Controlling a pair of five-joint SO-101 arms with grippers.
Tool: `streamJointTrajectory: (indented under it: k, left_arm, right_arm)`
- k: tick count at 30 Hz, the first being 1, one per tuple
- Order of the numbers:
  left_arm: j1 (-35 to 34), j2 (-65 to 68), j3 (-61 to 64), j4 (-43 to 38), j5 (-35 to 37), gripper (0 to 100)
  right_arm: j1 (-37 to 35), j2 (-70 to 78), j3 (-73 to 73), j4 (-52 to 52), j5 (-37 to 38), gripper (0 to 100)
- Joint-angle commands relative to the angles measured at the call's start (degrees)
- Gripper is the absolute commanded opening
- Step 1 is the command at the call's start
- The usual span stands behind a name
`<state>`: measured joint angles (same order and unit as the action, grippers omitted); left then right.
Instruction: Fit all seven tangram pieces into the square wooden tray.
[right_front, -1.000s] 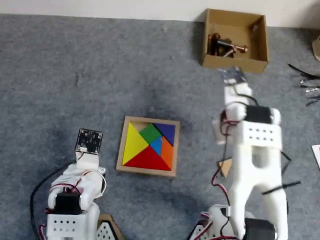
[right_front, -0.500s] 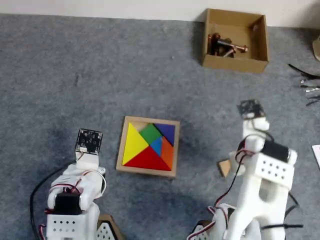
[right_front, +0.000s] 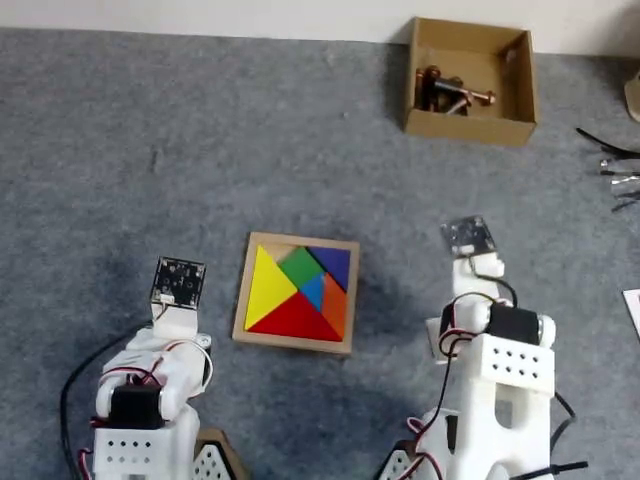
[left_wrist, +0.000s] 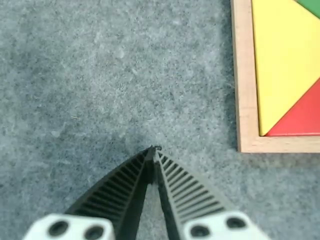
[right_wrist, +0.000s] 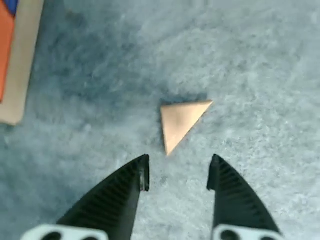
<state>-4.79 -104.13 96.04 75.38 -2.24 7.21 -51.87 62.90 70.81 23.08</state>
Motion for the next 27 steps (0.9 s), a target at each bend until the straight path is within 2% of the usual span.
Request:
streamJointTrajectory:
  k: [1,7,23,27]
  left_arm:
    - [-0.48,-0.31,1.10,0.26,-0.26,1]
    - [-0.48,-0.31,1.10,0.26,-0.26,1]
    - [-0.48,-0.31,1.10,0.26,-0.26,1]
    - [-0.48,-0.31,1.10,0.26,-0.26,1]
  right_arm:
    - [-1.54,-1.19,2.51,-5.41,-5.27,20.2]
    - [-6.55,-0.92,6.73,-10.24,-8.44,20.2]
    - [-6.20,-0.84,10.95,-14.46,-8.18,20.2]
    - [-1.89,-0.84,14.02,-19.82,-8.18,20.2]
